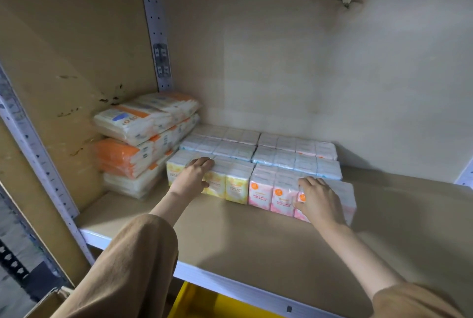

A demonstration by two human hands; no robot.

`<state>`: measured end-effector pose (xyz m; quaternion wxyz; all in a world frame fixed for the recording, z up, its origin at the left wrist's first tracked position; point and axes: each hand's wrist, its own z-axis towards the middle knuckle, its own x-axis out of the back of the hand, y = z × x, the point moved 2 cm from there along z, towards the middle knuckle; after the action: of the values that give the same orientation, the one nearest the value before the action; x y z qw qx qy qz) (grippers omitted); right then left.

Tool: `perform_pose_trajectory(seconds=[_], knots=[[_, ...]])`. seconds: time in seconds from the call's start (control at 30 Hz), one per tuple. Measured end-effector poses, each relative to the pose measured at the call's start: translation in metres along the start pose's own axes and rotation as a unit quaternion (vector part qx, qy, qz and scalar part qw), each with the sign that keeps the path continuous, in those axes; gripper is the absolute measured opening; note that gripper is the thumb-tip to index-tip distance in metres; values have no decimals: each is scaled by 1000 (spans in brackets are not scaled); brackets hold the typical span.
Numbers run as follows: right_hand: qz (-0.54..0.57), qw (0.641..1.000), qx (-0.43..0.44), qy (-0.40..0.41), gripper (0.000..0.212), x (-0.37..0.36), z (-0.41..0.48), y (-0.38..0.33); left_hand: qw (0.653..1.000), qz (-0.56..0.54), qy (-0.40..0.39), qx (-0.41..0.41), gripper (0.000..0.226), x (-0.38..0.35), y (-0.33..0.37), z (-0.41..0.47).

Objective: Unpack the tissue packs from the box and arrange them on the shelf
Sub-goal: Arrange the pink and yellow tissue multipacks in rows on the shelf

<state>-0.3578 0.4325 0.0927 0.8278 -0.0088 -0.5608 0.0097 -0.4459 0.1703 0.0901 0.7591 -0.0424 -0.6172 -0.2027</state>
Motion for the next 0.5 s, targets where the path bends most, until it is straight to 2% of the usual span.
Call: perform_pose_trajectory(seconds=[0.13,0.27,0.33,0.4,0.5], knots=[[7,999,8,34,48,0,-1,-2,1000,11,-4,0,64,2,0,-1],[48,998,-18,-39,40,14,3,2,1000,22,-17,-1,63,7,-1,-5],[145,985,-48,-77,44,22,12,10,1000,14,-22,10,57,16,-1,-4],[228,969,-85,-48,40,32,26,18,1000,-1,-10,9,45,25,0,2],[247,962,-117,6,29,31,50,32,999,-37,32,-5,35,31,7,18]])
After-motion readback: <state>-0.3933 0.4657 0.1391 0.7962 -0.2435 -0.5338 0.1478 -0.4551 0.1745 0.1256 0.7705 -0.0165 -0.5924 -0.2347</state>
